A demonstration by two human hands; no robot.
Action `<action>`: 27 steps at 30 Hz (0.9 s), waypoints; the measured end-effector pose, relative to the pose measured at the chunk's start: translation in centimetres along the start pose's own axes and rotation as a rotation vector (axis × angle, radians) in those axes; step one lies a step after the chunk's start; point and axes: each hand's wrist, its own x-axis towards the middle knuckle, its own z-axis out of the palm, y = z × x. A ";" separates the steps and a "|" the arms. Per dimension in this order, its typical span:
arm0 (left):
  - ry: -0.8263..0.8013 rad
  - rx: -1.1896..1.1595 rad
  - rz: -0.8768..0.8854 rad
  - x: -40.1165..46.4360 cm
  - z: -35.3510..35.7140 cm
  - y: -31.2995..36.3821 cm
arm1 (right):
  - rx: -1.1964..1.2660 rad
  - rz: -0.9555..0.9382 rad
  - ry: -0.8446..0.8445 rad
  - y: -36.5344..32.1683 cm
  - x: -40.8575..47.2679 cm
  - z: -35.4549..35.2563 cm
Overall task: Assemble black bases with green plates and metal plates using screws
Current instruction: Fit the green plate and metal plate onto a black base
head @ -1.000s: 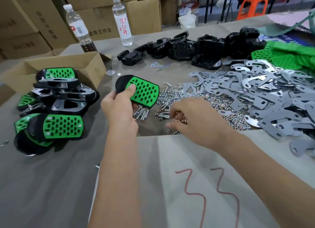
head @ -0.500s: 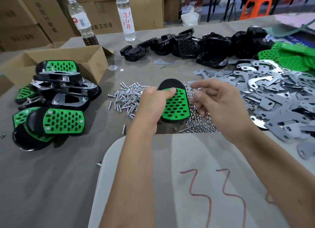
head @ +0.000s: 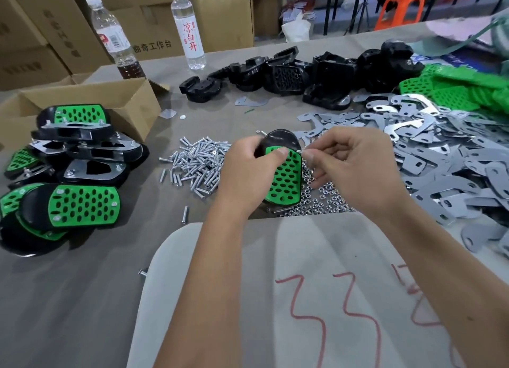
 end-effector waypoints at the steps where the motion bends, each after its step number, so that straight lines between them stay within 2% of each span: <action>1: 0.001 -0.006 0.005 0.0 0.1 0.0 | 0.006 -0.002 0.000 0.0 0.1 -0.1; 5: 0.014 0.001 0.043 -0.2 0.7 0.2 | 0.012 -0.044 0.005 0.0 0.1 -0.2; 14: 0.070 0.196 0.236 -0.7 1.2 0.4 | -0.236 -0.068 0.010 0.3 -0.1 0.2; 16: 0.097 0.182 0.256 -0.8 1.2 0.5 | -0.051 0.026 0.029 0.2 -0.1 0.4; 18: 0.079 0.044 0.215 -0.8 1.1 0.5 | 0.292 0.176 -0.007 0.0 0.1 -0.1; 20: 0.022 -0.124 0.166 -0.9 1.1 0.6 | 0.497 0.305 -0.085 0.1 0.4 -0.9; 22: -0.027 -0.205 0.157 -1.0 1.1 0.5 | 0.591 0.394 -0.236 0.3 0.5 -1.4; 24: -0.055 -0.190 0.182 -1.0 1.0 0.4 | 0.602 0.392 -0.364 0.5 0.4 -1.4; 27: -0.090 -0.167 0.186 -1.0 0.7 0.3 | 0.577 0.345 -0.350 0.7 0.4 -1.2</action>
